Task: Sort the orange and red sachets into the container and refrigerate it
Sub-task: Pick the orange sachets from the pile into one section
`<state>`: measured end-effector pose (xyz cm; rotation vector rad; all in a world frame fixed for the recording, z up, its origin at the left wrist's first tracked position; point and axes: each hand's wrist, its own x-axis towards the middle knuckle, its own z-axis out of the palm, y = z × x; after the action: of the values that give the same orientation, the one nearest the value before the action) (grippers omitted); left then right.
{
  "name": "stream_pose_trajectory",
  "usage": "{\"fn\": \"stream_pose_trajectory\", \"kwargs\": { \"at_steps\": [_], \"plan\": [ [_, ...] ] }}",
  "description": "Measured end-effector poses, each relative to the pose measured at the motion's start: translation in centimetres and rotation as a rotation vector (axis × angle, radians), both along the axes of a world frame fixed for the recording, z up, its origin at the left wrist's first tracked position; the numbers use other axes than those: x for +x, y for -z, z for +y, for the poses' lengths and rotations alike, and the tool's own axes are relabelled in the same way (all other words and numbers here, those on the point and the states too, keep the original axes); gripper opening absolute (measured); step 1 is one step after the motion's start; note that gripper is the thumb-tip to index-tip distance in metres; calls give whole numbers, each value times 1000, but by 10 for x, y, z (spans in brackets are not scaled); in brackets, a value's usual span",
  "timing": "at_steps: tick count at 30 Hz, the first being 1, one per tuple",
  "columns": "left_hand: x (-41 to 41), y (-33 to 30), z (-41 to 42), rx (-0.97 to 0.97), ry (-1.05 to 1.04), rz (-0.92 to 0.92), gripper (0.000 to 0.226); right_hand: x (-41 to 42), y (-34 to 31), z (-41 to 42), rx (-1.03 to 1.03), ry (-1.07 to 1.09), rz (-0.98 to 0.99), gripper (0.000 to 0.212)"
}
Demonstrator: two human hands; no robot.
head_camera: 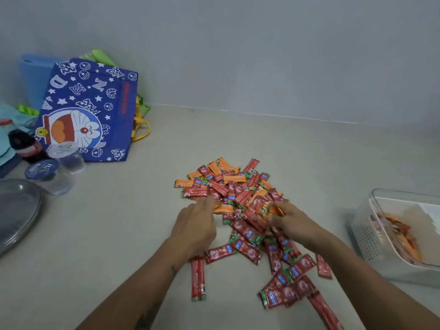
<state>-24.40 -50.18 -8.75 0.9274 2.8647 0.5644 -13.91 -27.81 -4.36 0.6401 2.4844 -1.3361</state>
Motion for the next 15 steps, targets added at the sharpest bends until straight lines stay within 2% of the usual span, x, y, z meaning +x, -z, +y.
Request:
{"fn": "stream_pose_trajectory", "kwargs": {
  "at_steps": [3,8,15],
  "plan": [
    [23,-17,28,74,102,-17,33,33,-17,29,57,79,72,8],
    [57,-47,88,138,257,64,14,98,-51,87,250,246,214,10],
    [105,-85,179,133,435,181,14,166,-50,172,401,426,184,11]
  ]
}}
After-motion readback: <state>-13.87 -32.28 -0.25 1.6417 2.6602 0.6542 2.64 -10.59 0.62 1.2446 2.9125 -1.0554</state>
